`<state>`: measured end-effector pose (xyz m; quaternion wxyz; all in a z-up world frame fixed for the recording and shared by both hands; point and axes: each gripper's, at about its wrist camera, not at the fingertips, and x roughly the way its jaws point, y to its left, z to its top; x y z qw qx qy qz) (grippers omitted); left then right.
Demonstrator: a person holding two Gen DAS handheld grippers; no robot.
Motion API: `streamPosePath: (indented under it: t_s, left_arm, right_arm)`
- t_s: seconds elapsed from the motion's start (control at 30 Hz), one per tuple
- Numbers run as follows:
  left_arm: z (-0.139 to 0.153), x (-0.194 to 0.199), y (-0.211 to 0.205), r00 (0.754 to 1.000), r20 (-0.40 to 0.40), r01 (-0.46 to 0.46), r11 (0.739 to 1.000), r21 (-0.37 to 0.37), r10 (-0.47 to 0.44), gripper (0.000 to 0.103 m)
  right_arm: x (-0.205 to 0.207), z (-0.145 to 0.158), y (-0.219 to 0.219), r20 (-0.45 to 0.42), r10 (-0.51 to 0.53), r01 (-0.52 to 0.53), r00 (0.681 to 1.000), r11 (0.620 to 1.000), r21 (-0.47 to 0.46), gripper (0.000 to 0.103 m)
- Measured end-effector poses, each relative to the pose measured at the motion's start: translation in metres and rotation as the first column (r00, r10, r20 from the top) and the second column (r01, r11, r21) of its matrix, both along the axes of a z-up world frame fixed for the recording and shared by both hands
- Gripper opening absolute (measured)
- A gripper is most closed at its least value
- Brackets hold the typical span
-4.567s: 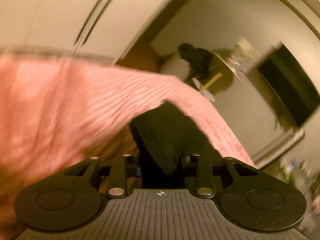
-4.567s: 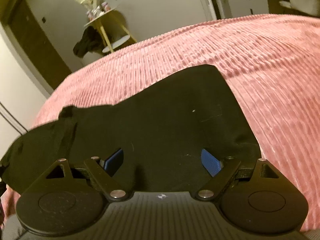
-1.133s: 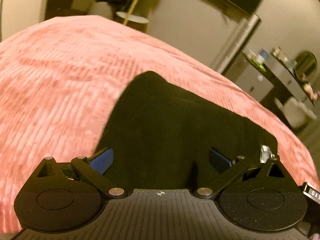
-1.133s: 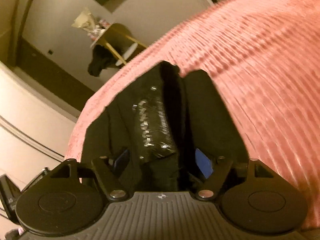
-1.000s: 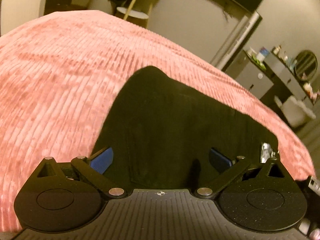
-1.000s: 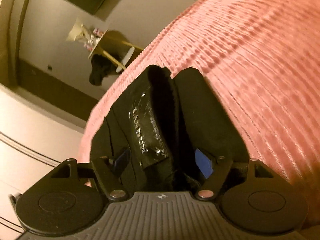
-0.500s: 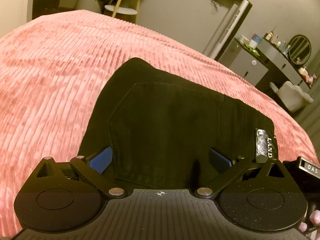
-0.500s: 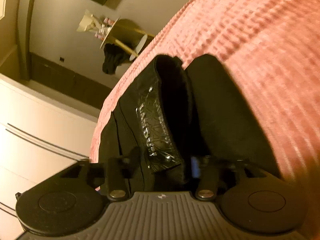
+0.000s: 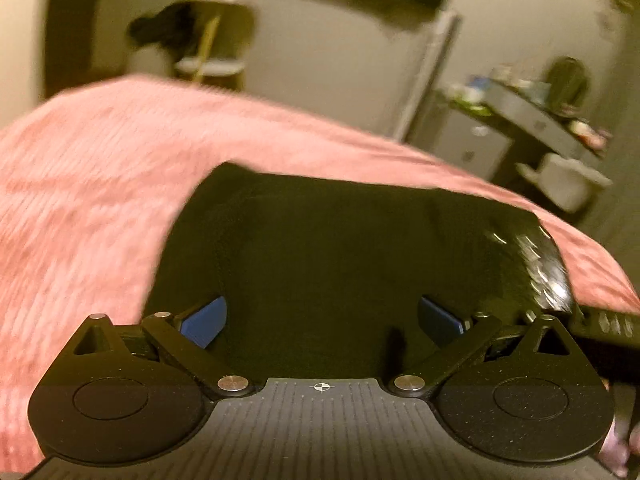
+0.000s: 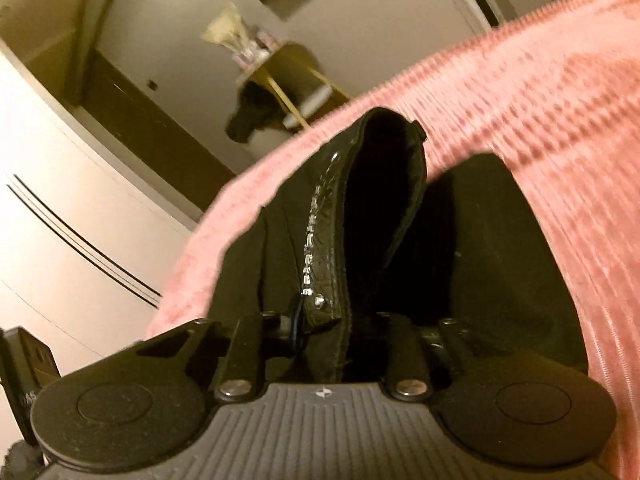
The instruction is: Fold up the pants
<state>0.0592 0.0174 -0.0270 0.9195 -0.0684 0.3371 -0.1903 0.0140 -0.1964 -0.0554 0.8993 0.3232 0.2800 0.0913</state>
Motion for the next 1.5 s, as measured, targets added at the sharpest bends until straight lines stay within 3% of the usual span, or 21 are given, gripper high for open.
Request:
streamPosePath:
  t_s: [0.1, 0.2, 0.27, 0.33, 0.4, 0.47, 0.6, 0.73, 0.9, 1.03, 1.2, 1.33, 1.5]
  left_arm:
    - [-0.006, -0.007, -0.035, 0.997, 0.002, 0.071, 0.995, 0.068, -0.071, 0.103]
    - [-0.004, 0.001, -0.049, 0.996, -0.043, 0.077, 0.997, 0.003, -0.077, 0.103]
    - [-0.004, 0.006, -0.063, 0.991, -0.069, 0.112, 0.994, 0.001, -0.112, 0.103]
    - [-0.008, 0.009, -0.076, 0.986, -0.071, 0.153, 0.987, 0.056, -0.149, 0.103]
    - [-0.013, 0.012, -0.078, 0.984, -0.097, 0.157, 0.984, 0.083, -0.149, 0.103]
    - [-0.014, 0.014, -0.063, 0.988, -0.109, 0.113, 0.993, 0.042, -0.108, 0.103]
    - [-0.008, 0.029, -0.023, 0.993, -0.100, -0.055, 0.998, 0.014, 0.056, 0.103]
    - [-0.004, 0.054, 0.000, 0.981, -0.079, -0.170, 0.983, 0.070, 0.176, 0.103]
    - [0.005, 0.083, -0.003, 0.982, -0.021, -0.181, 0.974, 0.134, 0.185, 0.103]
    - [-0.002, 0.099, -0.016, 0.985, 0.001, -0.172, 0.965, 0.200, 0.175, 0.103]
    - [-0.034, 0.123, -0.027, 0.985, -0.080, -0.127, 0.961, 0.247, 0.151, 0.103]
    - [-0.049, 0.130, -0.023, 0.982, -0.110, -0.128, 0.967, 0.221, 0.155, 0.103]
    - [-0.043, 0.120, -0.013, 0.978, -0.142, -0.122, 0.974, 0.188, 0.150, 0.103]
  right_arm:
    - [-0.009, 0.016, -0.005, 0.035, -0.027, 0.028, 0.999, 0.999, -0.028, 0.020]
    - [-0.015, 0.022, -0.019, 0.050, -0.070, 0.074, 0.996, 0.995, -0.072, 0.020]
    - [-0.018, 0.021, -0.029, 0.042, -0.108, 0.112, 0.993, 0.989, -0.092, 0.020]
    - [-0.015, 0.013, -0.038, -0.008, -0.138, 0.137, 0.990, 0.987, -0.086, 0.027]
    - [-0.013, 0.005, -0.046, -0.098, -0.172, 0.161, 0.980, 0.981, -0.112, 0.046]
    - [-0.023, 0.004, -0.054, -0.101, -0.220, 0.203, 0.970, 0.967, -0.154, 0.052]
    - [-0.042, 0.017, -0.067, -0.009, -0.264, 0.259, 0.965, 0.953, -0.155, 0.054]
    - [-0.026, 0.026, -0.044, 0.031, -0.188, 0.189, 0.982, 0.946, -0.265, 0.049]
    - [0.024, 0.037, 0.003, 0.030, -0.129, 0.128, 0.991, 0.885, -0.447, 0.041]
    - [0.062, 0.032, 0.027, 0.012, -0.109, 0.094, 0.994, 0.789, -0.608, 0.041]
    - [0.091, -0.006, 0.040, -0.114, -0.083, -0.028, 0.990, 0.676, -0.736, 0.045]
    - [0.093, -0.019, 0.036, -0.106, -0.078, -0.024, 0.991, 0.686, -0.728, 0.046]
    - [0.084, -0.013, 0.036, -0.106, -0.084, -0.016, 0.991, 0.708, -0.706, 0.049]
